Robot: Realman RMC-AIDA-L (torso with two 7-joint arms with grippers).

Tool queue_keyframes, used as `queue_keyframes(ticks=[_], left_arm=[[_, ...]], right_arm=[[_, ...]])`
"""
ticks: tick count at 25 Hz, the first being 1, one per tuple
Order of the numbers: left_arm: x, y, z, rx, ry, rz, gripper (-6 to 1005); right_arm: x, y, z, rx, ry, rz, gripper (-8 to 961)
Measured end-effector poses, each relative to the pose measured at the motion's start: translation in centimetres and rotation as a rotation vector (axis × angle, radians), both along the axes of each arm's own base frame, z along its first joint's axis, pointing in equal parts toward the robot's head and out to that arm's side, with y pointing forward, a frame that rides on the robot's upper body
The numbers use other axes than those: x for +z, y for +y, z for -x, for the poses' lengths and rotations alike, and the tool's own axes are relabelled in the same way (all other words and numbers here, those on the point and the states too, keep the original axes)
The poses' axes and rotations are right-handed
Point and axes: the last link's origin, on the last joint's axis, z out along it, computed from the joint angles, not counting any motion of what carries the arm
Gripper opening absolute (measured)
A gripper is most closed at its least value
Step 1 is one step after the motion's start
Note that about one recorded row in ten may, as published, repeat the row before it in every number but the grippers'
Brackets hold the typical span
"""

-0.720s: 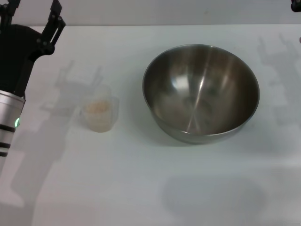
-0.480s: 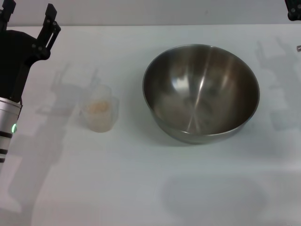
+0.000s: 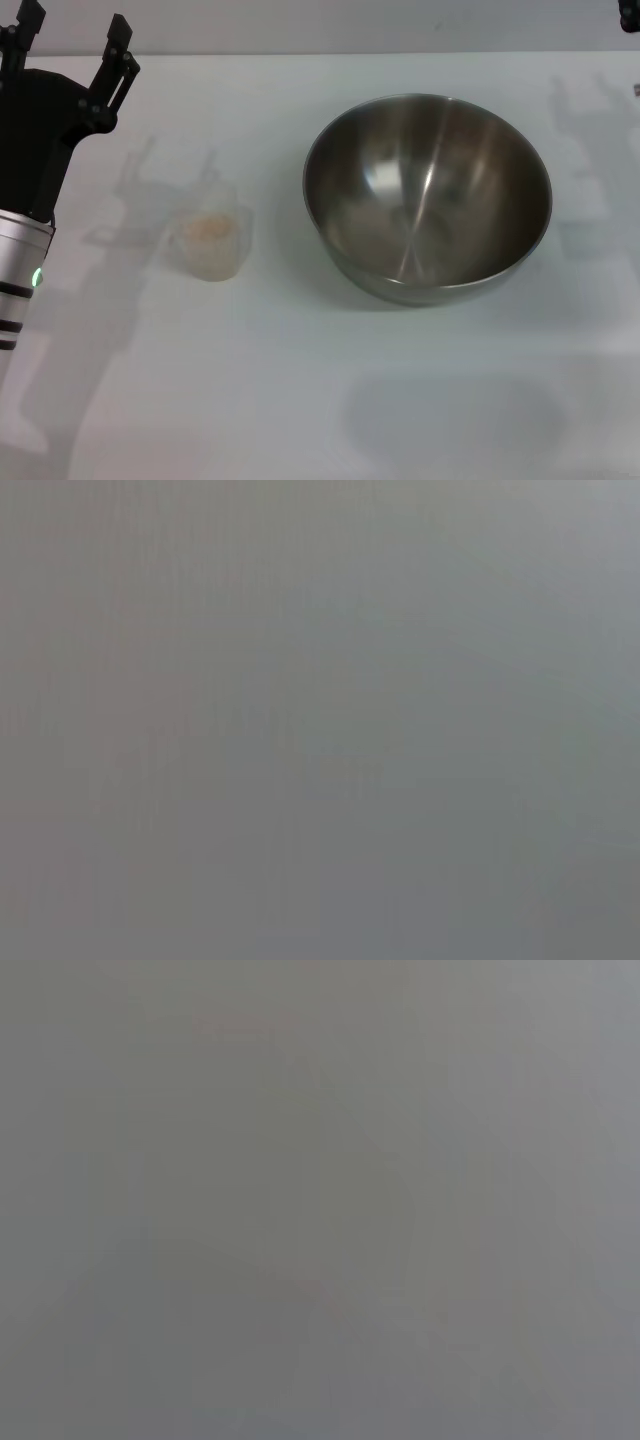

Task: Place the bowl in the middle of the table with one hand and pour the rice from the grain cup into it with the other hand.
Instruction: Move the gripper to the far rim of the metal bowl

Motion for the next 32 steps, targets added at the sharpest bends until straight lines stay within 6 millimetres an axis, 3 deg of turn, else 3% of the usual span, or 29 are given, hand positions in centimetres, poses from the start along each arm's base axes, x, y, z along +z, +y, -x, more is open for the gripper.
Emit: queue_keyframes(ticks=[4,8,14,18,22,27,32], left_arm=[[0.1,0.1,0.0,0.001,0.001,-0.003,823],[0.3,0.3,0.0,0.002,-0.002,-0.011,822],[0.6,0.6,0.0,0.005,-0.006,-0.024,819],[0.7,0.6,0.1,0.008,-0.004,-0.027,817],[0.7,0.5,0.2,0.011,-0.002,-0.026,815],[0.7,0.5,0.2,0.013,-0.002,-0.026,813],[0.7,0.4,0.3,0.014,-0.003,-0.027,811]], right_arm=[[-0.2,1.4,1.4,-0.071,0.076,0.089,565],[-0.6,2.6,4.5,-0.209,0.224,0.300,565],[0.5,2.1,7.5,-0.388,0.289,0.584,566],[3.2,0.4,9.8,-0.555,0.280,0.786,566],[4.6,-0.1,10.5,-0.650,0.267,0.873,566],[5.5,0.4,9.7,-0.791,0.260,0.955,566],[4.6,1.2,8.7,-0.869,0.210,1.002,565]])
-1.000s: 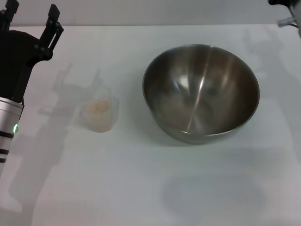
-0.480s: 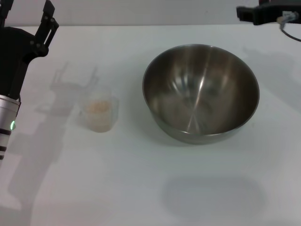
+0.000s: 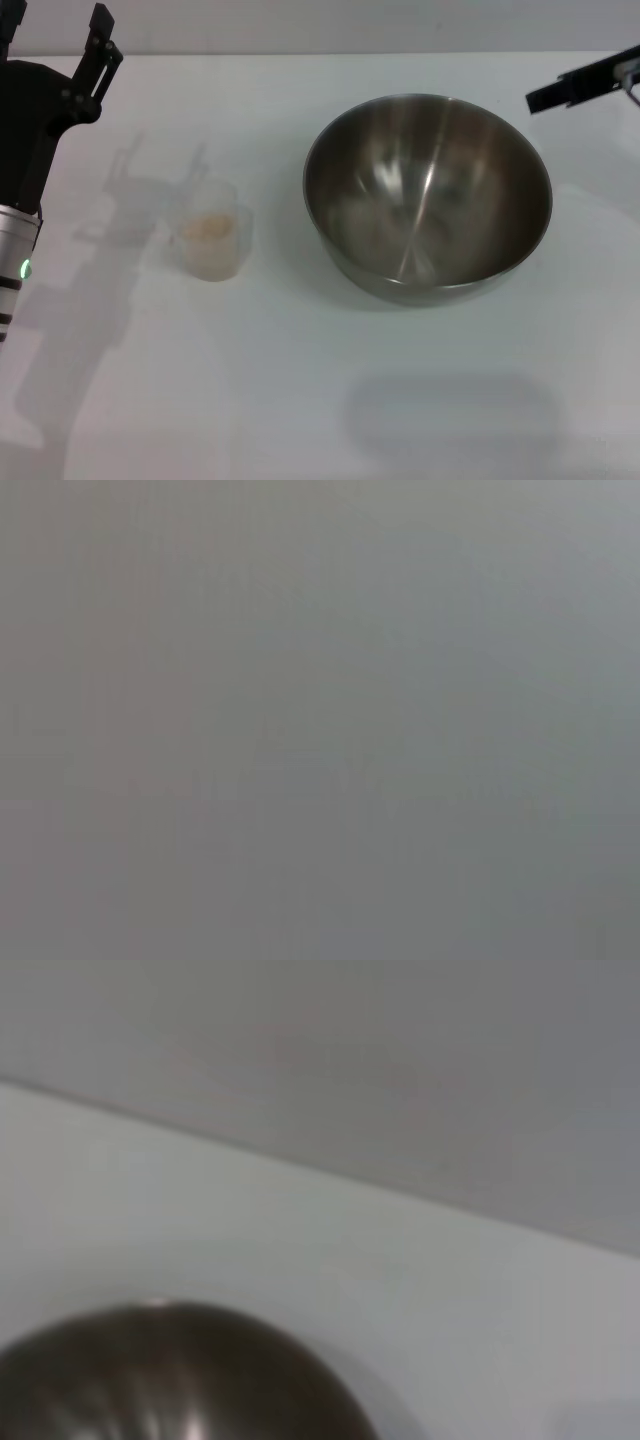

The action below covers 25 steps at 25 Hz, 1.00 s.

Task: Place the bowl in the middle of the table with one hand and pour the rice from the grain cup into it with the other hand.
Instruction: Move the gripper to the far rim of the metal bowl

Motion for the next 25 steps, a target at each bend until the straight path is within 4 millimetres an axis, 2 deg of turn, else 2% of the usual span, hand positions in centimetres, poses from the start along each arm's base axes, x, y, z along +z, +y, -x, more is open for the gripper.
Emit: queue_keyframes(ticks=[6,16,25], left_arm=[[0.1,-0.1,0.2,0.005,-0.001,-0.003,808],[0.1,-0.4,0.7,0.017,-0.024,0.012,804],[0.2,-0.6,0.9,0.019,-0.021,0.008,800]], right_arm=[[-1.8,0.5,-0.8,-0.008,-0.027,0.092,565],[-4.0,1.4,-2.1,-0.031,-0.052,0.136,565],[-5.9,1.7,-2.3,-0.039,-0.052,0.177,566]])
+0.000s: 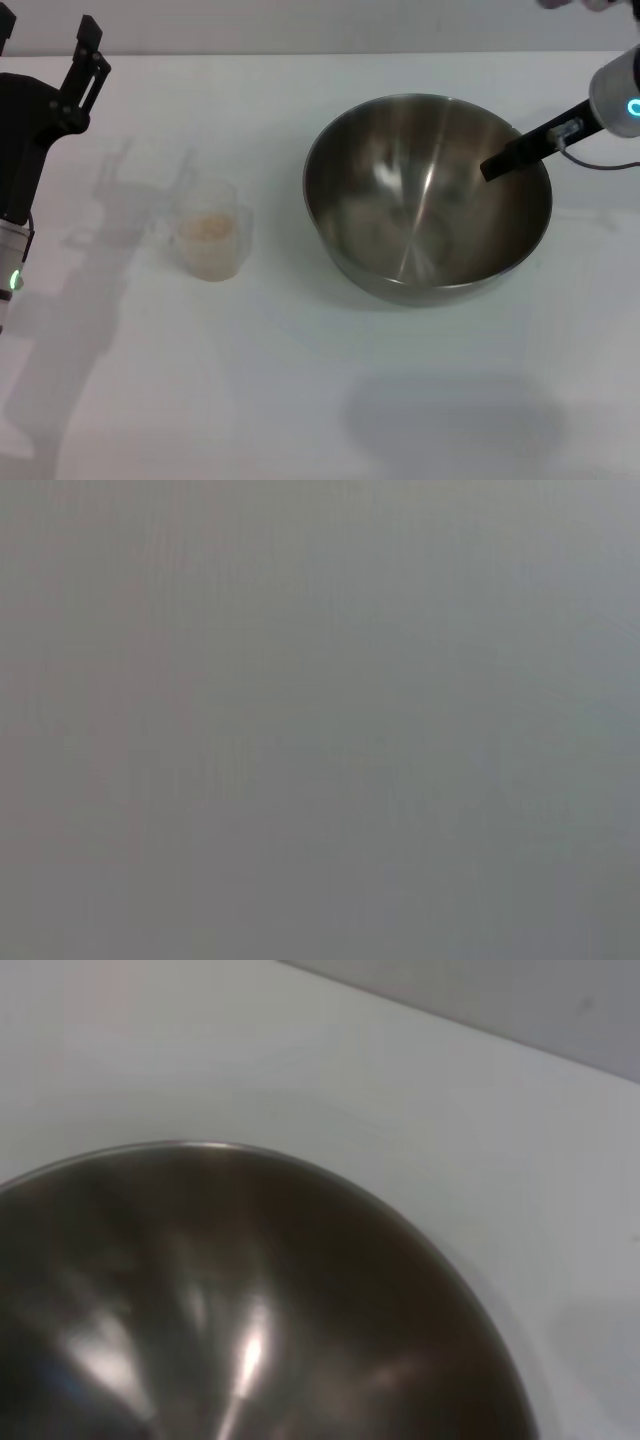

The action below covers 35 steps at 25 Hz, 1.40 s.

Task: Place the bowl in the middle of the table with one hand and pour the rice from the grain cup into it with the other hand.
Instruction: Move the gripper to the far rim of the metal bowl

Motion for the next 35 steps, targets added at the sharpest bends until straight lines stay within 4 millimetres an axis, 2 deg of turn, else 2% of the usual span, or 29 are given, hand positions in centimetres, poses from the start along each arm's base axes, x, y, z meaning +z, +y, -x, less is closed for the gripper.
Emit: queue_keyframes(ticks=[5,10,17,23,28,35], left_arm=[[0.0,-0.1,0.1,0.000,0.001,-0.002,798],[0.1,-0.2,0.1,-0.002,0.000,-0.005,796],[0.1,-0.2,0.0,-0.005,-0.001,-0.008,793],[0.2,-0.2,0.0,-0.011,-0.003,-0.013,790],[0.2,-0.2,-0.1,-0.014,-0.004,-0.015,788],[0.2,-0.3,-0.2,-0.018,-0.007,-0.018,785]], right_arm=[[-0.6,0.0,-0.1,0.007,-0.009,0.009,554],[-0.5,0.1,0.1,0.016,-0.008,0.004,323],[-0.3,0.1,0.2,0.023,-0.008,-0.004,152],[1.2,0.1,1.1,0.080,0.009,-0.055,9],[2.4,-0.3,2.2,0.166,0.060,-0.082,6],[2.6,-1.0,2.9,0.243,0.101,-0.045,7]])
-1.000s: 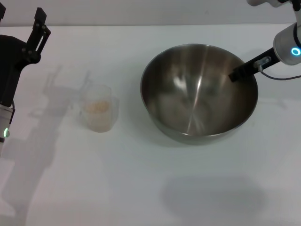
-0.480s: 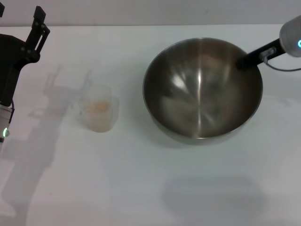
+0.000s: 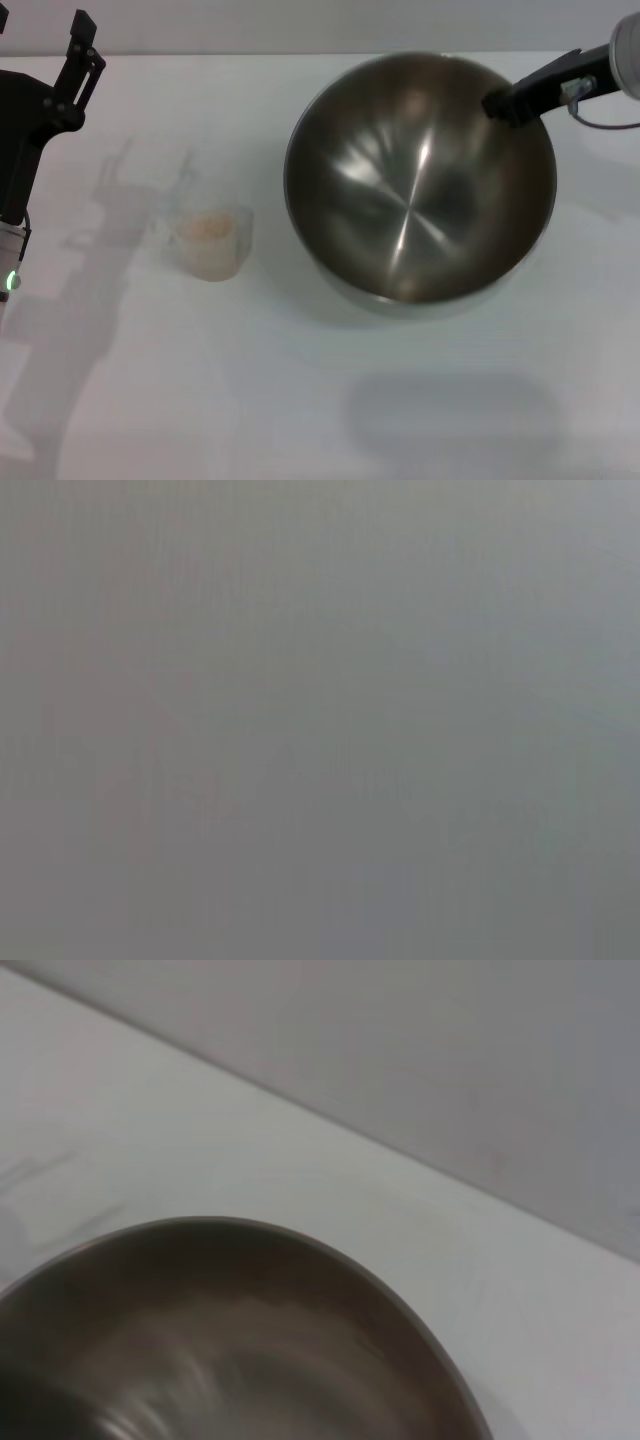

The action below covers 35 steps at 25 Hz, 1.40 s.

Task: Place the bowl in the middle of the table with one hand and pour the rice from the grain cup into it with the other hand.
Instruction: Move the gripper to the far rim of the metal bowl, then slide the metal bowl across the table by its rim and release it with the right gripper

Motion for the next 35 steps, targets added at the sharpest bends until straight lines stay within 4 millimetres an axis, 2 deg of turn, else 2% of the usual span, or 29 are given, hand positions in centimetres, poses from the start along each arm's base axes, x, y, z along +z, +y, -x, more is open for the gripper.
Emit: queue_keyframes(ticks=[16,35], left_arm=[[-0.1,-0.2,-0.2,-0.011,-0.006,0.001,778],[0.0,-1.0,0.0,-0.018,-0.017,-0.013,769]], right_arm=[[-3.4,-2.0,0.3,0.034,0.005,0.256,13],[-4.2,-2.1,-0.7,-0.027,-0.060,0.276,21]])
